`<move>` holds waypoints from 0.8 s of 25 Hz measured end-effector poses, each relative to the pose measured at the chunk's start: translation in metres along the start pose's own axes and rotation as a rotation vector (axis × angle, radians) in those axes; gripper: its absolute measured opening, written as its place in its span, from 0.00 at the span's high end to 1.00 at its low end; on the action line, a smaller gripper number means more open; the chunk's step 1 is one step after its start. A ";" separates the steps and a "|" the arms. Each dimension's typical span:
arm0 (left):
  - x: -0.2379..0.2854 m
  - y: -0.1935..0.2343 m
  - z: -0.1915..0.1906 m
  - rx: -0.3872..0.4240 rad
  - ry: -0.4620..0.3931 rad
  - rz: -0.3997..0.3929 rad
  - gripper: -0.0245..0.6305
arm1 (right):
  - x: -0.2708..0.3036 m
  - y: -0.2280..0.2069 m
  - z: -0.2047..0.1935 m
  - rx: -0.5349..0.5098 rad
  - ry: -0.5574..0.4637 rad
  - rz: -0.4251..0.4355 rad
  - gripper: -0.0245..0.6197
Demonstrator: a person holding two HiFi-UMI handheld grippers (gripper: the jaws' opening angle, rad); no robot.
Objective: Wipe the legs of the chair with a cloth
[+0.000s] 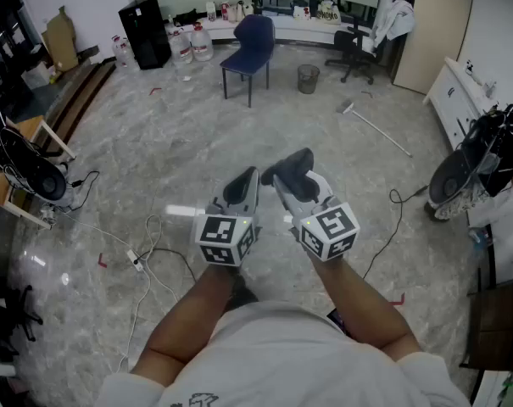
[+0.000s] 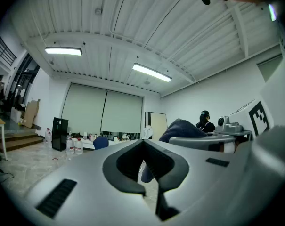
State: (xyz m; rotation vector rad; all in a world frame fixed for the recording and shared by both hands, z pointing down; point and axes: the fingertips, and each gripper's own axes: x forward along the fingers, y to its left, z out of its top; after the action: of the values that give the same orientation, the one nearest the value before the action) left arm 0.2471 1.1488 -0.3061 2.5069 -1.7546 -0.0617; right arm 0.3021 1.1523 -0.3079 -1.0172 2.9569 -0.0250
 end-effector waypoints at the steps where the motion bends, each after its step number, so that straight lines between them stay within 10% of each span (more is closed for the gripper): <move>1: -0.001 0.000 -0.002 0.000 0.000 0.001 0.95 | 0.000 0.001 -0.002 -0.001 0.000 0.001 0.83; 20: 0.030 0.067 -0.001 -0.026 -0.001 -0.012 0.95 | 0.074 -0.011 -0.027 0.038 0.059 -0.021 0.82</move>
State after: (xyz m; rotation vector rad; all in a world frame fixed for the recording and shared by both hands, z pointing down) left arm 0.1952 1.0979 -0.2986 2.5003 -1.7276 -0.0857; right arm 0.2497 1.0985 -0.2818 -1.0612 2.9858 -0.1129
